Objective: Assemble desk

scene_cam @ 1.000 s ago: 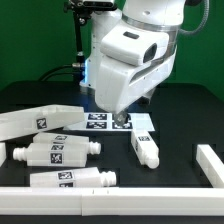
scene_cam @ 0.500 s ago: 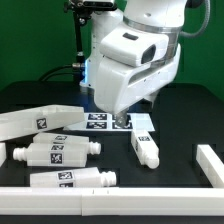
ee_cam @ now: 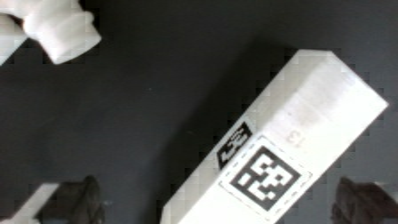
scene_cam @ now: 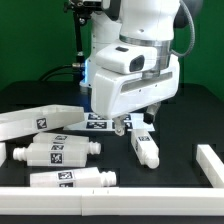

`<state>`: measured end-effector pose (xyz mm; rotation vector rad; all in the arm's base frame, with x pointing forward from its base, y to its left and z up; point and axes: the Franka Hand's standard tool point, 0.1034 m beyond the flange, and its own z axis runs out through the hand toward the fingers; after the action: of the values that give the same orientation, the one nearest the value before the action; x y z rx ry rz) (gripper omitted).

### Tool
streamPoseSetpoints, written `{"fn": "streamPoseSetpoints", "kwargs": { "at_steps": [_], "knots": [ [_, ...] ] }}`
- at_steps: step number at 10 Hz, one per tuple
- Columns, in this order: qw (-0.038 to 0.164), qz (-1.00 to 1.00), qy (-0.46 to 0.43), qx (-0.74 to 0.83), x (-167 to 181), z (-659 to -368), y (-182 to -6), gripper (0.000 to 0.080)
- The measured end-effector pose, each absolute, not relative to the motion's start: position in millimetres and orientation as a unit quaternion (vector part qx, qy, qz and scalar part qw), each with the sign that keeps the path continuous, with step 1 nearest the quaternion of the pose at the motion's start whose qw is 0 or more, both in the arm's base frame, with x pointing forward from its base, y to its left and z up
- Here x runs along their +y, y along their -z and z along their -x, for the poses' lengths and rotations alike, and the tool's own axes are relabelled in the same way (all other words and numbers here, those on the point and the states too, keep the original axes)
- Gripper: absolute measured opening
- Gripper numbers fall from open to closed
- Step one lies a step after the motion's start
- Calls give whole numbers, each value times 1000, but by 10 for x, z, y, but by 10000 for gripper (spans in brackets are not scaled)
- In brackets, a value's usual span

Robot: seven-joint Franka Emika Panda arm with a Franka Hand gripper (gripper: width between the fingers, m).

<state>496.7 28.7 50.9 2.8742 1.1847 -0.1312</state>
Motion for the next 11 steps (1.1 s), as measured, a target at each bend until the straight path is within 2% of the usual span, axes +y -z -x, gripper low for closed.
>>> {"fn": "streamPoseSetpoints", "kwargs": {
  "at_steps": [2,4,5,6,11],
  "knots": [
    [15,-924,43,381,287,-4959,-501,650],
    [15,-949,6,315,342,-4923,-521,650],
    [5,-970,-9,241,371,-4888,-510,650],
    [-6,-981,-16,192,378,-4894,-463,650],
    [-12,-981,-16,192,478,-4824,-137,650]
  ]
}}
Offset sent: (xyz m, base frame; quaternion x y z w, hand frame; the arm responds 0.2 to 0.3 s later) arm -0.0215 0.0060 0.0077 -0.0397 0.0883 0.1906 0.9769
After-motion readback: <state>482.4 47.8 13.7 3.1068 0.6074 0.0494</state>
